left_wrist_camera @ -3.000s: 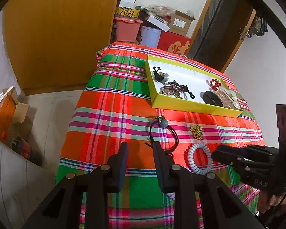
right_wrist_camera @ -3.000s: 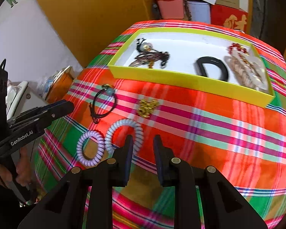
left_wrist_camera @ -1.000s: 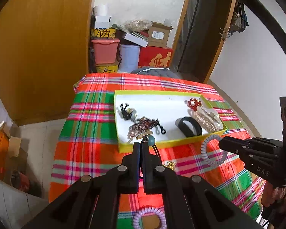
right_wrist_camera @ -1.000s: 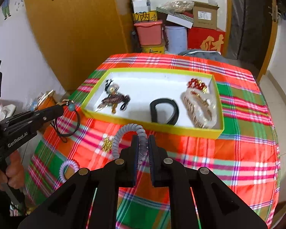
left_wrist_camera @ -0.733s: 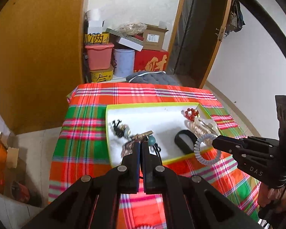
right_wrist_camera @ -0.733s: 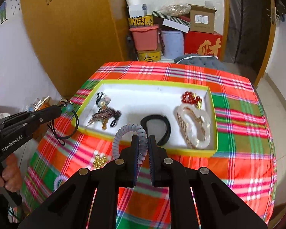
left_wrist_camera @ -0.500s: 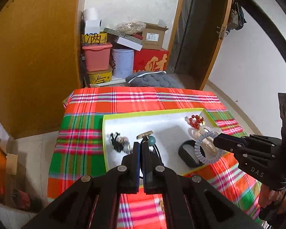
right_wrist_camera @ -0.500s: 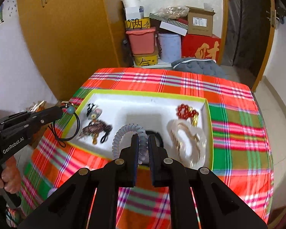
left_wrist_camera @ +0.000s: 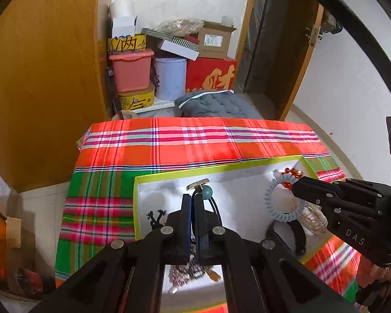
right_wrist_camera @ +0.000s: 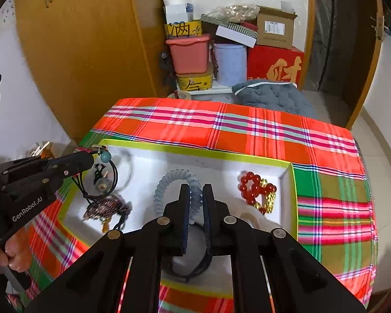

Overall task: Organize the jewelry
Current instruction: 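Carry both hair ties into the yellow tray and open both tools, then grasp the lavender coil hair tie with the left tool while the right tool grasps the gold brooch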

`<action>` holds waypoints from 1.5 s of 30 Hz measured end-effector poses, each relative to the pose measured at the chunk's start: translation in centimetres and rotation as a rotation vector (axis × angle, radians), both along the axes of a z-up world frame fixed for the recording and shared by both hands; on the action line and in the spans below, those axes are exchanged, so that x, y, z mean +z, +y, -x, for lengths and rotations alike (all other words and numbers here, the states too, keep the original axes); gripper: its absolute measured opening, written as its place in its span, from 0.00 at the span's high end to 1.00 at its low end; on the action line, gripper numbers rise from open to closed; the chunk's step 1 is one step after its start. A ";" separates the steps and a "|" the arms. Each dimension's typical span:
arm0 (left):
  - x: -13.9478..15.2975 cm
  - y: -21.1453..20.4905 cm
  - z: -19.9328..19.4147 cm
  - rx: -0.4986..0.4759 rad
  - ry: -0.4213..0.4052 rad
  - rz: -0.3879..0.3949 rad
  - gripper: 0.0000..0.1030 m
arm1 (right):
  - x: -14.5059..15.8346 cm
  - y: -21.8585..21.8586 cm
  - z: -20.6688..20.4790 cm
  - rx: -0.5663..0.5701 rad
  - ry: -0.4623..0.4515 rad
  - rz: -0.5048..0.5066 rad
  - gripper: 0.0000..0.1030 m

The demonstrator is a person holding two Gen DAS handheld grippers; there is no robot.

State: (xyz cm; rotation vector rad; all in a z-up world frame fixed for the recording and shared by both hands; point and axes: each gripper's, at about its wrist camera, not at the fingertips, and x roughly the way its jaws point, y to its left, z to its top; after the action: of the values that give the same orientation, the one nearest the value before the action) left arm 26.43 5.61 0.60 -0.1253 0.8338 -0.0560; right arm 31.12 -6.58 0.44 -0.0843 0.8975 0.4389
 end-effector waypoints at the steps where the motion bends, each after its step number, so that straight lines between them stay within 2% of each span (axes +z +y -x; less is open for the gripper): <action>1: -0.2 0.0 -0.3 0.000 0.005 0.001 0.98 | -0.3 0.1 -0.4 -0.002 0.007 0.003 0.91; 7: -2.4 0.5 -1.7 0.005 0.046 0.006 0.98 | -1.9 0.4 -1.9 -0.007 0.041 0.024 0.91; 14: -3.4 0.8 -2.0 0.012 0.075 0.012 0.98 | -3.2 0.9 -2.3 0.004 0.090 0.049 0.90; 15: -3.4 0.9 -1.9 0.013 0.076 0.013 0.98 | -3.3 0.9 -2.3 0.004 0.090 0.052 0.89; 17: -3.2 0.9 -1.9 0.012 0.081 0.017 0.98 | -3.1 0.8 -2.0 0.001 0.081 0.050 0.81; 19: -3.1 0.9 -1.8 0.012 0.084 0.017 0.96 | -2.9 0.7 -1.8 0.000 0.078 0.046 0.80; 24: -2.0 1.0 -0.9 0.016 0.068 0.030 0.95 | -1.9 0.3 -0.8 -0.001 0.058 0.039 0.79; 26: -1.3 0.8 -0.3 0.016 0.055 0.031 0.91 | -1.4 0.1 -0.3 -0.002 0.048 0.035 0.79; 28: -0.6 0.8 0.6 0.015 0.041 0.040 0.83 | -0.8 -0.2 0.5 -0.001 0.039 0.025 0.78; 35: 1.8 0.0 3.9 0.006 -0.003 0.038 0.82 | 1.2 -1.1 4.0 0.009 0.007 -0.007 0.76; 45: 3.7 -1.4 9.4 -0.012 -0.039 0.029 0.82 | 3.1 -2.5 9.2 0.025 -0.020 -0.040 0.76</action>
State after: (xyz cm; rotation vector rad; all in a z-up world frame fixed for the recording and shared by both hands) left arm 17.00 4.21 4.26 -0.1461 0.7947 -0.0813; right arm 21.90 -9.11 3.53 -0.0632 0.8684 0.4783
